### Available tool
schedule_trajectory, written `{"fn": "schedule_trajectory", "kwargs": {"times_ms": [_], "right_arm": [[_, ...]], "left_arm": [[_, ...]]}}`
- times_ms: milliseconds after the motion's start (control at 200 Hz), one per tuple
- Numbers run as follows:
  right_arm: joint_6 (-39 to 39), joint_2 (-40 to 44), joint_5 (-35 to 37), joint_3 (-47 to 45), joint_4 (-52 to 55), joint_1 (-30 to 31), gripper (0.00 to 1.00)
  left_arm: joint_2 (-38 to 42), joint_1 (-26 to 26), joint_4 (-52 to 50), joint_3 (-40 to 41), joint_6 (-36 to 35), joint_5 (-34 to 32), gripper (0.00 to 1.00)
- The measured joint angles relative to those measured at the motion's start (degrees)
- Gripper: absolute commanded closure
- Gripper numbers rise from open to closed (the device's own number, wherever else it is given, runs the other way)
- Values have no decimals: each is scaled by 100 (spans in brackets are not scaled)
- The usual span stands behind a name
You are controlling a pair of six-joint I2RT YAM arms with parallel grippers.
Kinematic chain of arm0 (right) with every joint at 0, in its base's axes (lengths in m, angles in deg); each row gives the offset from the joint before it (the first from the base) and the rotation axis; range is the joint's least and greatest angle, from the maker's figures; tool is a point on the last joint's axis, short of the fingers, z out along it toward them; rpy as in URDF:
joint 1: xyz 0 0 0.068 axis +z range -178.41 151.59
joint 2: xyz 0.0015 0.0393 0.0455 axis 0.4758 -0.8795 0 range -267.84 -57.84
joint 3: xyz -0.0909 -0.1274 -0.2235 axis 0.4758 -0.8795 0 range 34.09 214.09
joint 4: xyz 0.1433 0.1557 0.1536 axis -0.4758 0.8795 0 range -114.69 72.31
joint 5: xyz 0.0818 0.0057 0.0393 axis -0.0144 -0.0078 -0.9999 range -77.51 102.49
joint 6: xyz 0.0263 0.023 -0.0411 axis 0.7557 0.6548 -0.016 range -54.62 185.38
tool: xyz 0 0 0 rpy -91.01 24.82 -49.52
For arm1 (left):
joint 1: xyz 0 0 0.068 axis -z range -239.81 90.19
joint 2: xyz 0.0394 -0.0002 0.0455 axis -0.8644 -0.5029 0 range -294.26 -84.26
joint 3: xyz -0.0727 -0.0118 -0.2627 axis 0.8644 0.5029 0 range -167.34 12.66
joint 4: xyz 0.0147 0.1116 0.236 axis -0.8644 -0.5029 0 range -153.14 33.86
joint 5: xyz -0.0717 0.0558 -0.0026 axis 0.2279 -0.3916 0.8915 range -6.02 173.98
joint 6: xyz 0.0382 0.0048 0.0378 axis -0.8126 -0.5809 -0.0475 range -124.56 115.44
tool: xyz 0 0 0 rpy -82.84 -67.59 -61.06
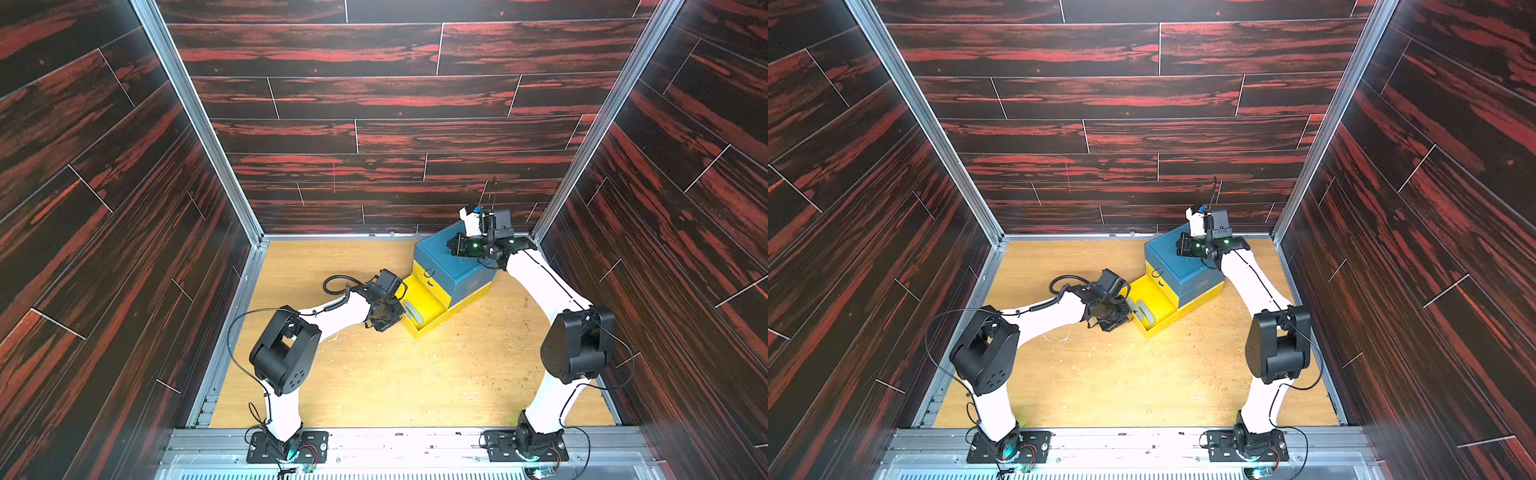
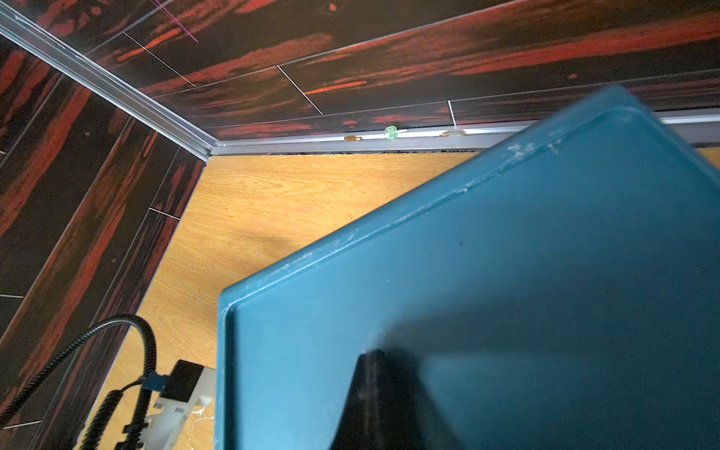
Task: Place the fruit knives into the drawer by color
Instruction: Close the drawer in the storage box.
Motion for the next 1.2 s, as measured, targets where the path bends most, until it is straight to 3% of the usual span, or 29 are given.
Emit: {"fn": "schedule_trajectory", "kwargs": {"times_ms": [1202], "right_arm": [[15, 35, -24, -192, -313, 0, 100]], "left_arm": [[-1978, 68, 654, -2284, 234, 702, 100]]}}
